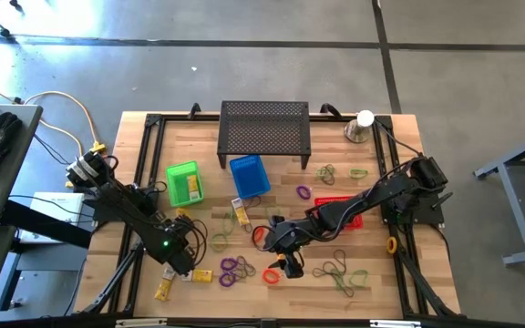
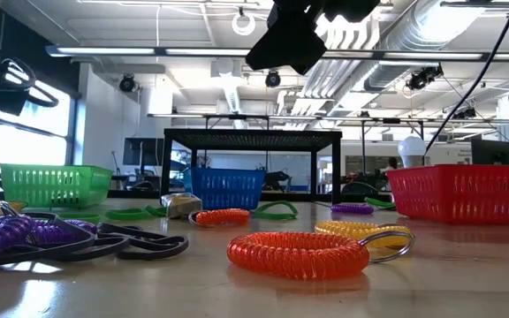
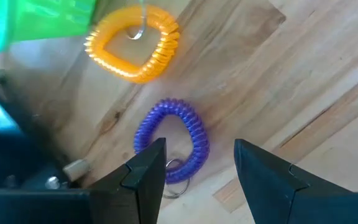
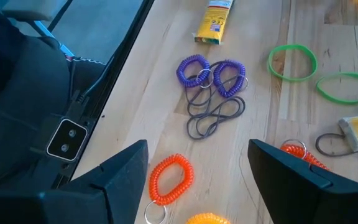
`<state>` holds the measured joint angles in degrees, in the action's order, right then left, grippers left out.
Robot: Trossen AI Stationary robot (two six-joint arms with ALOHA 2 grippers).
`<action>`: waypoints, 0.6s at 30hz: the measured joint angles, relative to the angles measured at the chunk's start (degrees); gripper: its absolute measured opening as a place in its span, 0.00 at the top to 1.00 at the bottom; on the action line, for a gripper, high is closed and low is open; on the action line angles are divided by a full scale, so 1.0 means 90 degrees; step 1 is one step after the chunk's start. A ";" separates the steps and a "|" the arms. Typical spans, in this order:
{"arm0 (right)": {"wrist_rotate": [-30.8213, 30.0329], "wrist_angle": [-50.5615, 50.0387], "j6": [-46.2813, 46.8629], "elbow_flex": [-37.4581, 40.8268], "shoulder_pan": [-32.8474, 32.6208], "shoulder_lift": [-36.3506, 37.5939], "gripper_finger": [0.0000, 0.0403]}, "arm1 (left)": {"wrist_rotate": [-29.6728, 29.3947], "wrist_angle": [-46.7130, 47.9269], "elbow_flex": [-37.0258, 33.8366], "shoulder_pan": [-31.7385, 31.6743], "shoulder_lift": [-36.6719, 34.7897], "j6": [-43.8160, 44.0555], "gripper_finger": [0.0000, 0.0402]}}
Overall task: Pick & Place Office Desk Supplies
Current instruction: Put the violet spring keychain into the red basket
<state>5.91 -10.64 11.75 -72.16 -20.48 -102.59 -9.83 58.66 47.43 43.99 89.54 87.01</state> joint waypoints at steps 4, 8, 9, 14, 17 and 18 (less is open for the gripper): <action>0.0002 -0.0008 0.0000 0.0000 0.0001 0.0000 0.34 | -0.0008 -0.0234 -0.0176 0.0000 -0.0006 0.0000 0.55; 0.0002 -0.0016 0.0000 0.0000 0.0002 0.0000 0.34 | -0.0012 -0.0257 -0.0258 0.0002 -0.0015 0.0002 0.55; 0.0002 -0.0016 0.0000 0.0000 0.0002 0.0000 0.34 | -0.0011 -0.0264 -0.0268 0.0002 -0.0017 0.0002 0.55; 0.0002 0.0007 0.0000 0.0000 0.0002 0.0000 0.34 | -0.0014 -0.0449 -0.0356 0.0002 -0.0022 0.0002 0.55; 0.0005 0.0011 0.0000 0.0000 0.0002 0.0000 0.34 | 0.0150 -0.0551 -0.0468 -0.0055 -0.0027 0.0010 0.55; 0.0008 0.0011 0.0000 0.0000 0.0002 0.0000 0.34 | 0.0250 -0.0559 -0.0515 -0.0095 -0.0027 0.0071 0.56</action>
<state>5.98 -10.55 11.75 -72.16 -20.47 -102.59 -7.58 53.63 42.79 43.13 89.30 87.65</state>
